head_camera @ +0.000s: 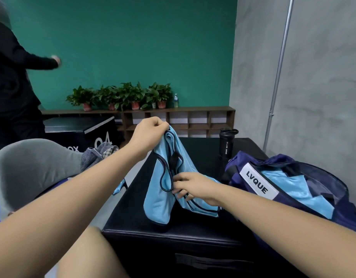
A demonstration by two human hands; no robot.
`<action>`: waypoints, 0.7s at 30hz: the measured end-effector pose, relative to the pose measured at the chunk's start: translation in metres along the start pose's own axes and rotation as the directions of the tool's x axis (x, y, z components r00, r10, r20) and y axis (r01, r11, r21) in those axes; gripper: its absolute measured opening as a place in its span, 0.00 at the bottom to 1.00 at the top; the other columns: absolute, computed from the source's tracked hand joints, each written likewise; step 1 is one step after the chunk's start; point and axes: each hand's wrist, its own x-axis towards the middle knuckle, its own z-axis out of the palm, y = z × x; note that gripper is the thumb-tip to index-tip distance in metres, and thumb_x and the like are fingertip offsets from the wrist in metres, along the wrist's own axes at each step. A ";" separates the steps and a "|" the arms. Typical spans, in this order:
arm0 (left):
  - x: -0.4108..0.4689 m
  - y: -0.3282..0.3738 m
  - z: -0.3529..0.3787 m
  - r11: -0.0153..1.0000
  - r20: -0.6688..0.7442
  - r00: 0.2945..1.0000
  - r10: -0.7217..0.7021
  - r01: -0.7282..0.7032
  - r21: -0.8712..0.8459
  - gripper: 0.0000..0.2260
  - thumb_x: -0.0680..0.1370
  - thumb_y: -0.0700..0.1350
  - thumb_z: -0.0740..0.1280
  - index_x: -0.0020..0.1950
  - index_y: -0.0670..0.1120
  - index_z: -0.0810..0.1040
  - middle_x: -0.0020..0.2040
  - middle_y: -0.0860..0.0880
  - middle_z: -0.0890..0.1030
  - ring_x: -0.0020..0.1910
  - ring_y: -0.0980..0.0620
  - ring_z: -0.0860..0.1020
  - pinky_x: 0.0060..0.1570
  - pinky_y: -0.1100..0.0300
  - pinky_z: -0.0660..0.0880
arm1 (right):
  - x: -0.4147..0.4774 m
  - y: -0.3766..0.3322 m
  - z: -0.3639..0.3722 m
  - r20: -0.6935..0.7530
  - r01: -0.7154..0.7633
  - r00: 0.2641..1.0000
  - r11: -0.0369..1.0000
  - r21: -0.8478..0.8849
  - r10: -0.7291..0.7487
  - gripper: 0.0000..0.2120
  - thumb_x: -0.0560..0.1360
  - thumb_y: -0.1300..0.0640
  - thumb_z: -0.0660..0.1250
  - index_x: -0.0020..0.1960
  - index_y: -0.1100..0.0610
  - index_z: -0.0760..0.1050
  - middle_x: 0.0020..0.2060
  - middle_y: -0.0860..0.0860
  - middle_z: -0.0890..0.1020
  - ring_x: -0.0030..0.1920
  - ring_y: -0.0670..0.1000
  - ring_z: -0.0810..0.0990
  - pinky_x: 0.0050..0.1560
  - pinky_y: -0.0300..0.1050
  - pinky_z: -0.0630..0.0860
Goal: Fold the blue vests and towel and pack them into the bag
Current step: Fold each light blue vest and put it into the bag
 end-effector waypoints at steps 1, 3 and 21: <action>0.000 0.000 0.001 1.000 0.004 1.000 -0.006 0.006 -0.009 0.09 0.77 0.50 0.67 0.37 0.50 0.77 0.32 0.58 0.77 0.35 0.53 0.74 0.37 0.57 0.70 | 0.002 0.002 0.003 0.017 -0.007 1.000 0.998 0.062 0.006 0.15 0.82 0.51 0.69 0.68 0.50 0.77 0.53 0.54 0.86 0.47 0.48 0.82 0.42 0.40 0.75; 0.001 -0.001 0.002 1.000 0.011 1.000 -0.015 0.016 -0.027 0.09 0.76 0.51 0.67 0.38 0.50 0.77 0.32 0.59 0.77 0.36 0.52 0.74 0.38 0.56 0.71 | 0.008 0.005 0.009 0.032 -0.025 0.999 0.989 0.146 0.020 0.21 0.80 0.53 0.70 0.72 0.50 0.73 0.53 0.52 0.86 0.48 0.49 0.83 0.42 0.41 0.75; 0.010 -0.056 -0.008 0.956 0.046 0.979 -0.197 0.203 -0.211 0.06 0.80 0.45 0.67 0.48 0.43 0.80 0.46 0.45 0.84 0.43 0.48 0.82 0.45 0.53 0.83 | -0.030 -0.060 -0.079 -0.364 0.207 0.889 0.953 -0.222 -0.278 0.08 0.80 0.52 0.75 0.46 0.57 0.86 0.36 0.48 0.84 0.36 0.44 0.79 0.36 0.37 0.77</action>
